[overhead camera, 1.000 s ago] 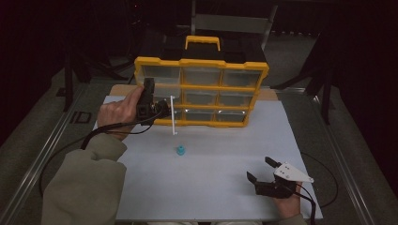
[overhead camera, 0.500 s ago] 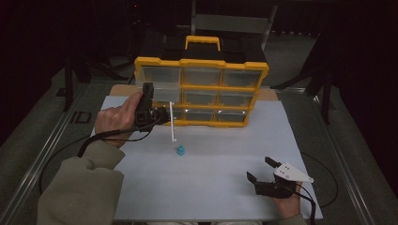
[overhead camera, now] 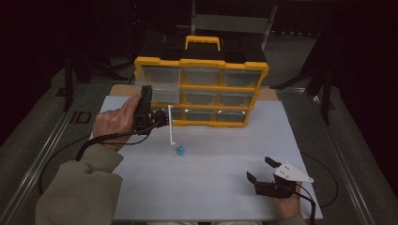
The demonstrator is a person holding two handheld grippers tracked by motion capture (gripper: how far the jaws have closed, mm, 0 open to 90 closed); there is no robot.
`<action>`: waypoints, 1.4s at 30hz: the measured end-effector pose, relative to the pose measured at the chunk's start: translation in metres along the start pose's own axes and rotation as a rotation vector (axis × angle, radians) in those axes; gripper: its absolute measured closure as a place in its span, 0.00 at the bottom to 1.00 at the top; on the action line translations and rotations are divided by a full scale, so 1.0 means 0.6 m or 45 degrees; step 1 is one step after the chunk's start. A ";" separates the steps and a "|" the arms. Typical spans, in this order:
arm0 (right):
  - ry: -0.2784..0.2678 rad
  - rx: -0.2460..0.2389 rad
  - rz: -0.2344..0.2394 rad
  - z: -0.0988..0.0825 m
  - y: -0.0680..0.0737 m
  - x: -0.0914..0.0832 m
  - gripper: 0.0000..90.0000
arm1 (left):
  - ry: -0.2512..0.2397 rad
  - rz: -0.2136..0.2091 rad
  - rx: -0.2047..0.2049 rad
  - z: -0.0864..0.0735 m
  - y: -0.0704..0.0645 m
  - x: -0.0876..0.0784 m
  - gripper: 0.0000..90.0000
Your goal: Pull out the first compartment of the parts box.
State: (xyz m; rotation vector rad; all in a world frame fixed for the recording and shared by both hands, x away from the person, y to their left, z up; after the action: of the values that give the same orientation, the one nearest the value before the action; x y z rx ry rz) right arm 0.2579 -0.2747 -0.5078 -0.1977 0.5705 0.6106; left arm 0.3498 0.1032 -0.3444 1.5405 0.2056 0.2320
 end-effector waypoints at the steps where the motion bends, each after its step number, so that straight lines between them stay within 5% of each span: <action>1: 0.000 0.000 0.000 0.000 0.000 0.000 0.10 | 0.000 -0.002 -0.004 -0.001 0.001 0.000 0.91; 14: 0.001 0.001 -0.001 0.000 0.000 0.000 0.10 | -0.017 -0.025 -0.014 -0.006 -0.012 -0.008 0.83; 26: 0.003 -0.001 0.000 0.000 0.002 0.000 0.10 | -0.080 -0.076 -0.128 -0.017 -0.034 -0.026 0.53; 30: 0.001 0.000 0.003 0.000 0.002 0.000 0.10 | -0.080 -0.130 -0.164 -0.019 -0.044 -0.033 0.48; 35: -0.003 -0.003 0.004 0.002 0.003 0.000 0.10 | -0.099 -0.208 -0.269 -0.026 -0.063 -0.040 0.40; 42: 0.001 -0.003 -0.001 0.000 0.002 -0.001 0.10 | -0.081 -0.399 -0.425 -0.042 -0.090 -0.038 0.26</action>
State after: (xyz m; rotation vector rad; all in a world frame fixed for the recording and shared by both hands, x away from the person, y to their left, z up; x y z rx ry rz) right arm 0.2568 -0.2737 -0.5077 -0.2005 0.5704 0.6103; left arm 0.3219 0.1204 -0.3992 1.1640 0.3372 -0.0314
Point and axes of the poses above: each handheld gripper's, and its own axes: x roughly forward along the jaws, z roughly out of its top, y roughly to its left, the point moved 3 cm from there along x, roughly forward along the jaws, and after that the axes turned 11 degrees about y, right-handed, at the moved point
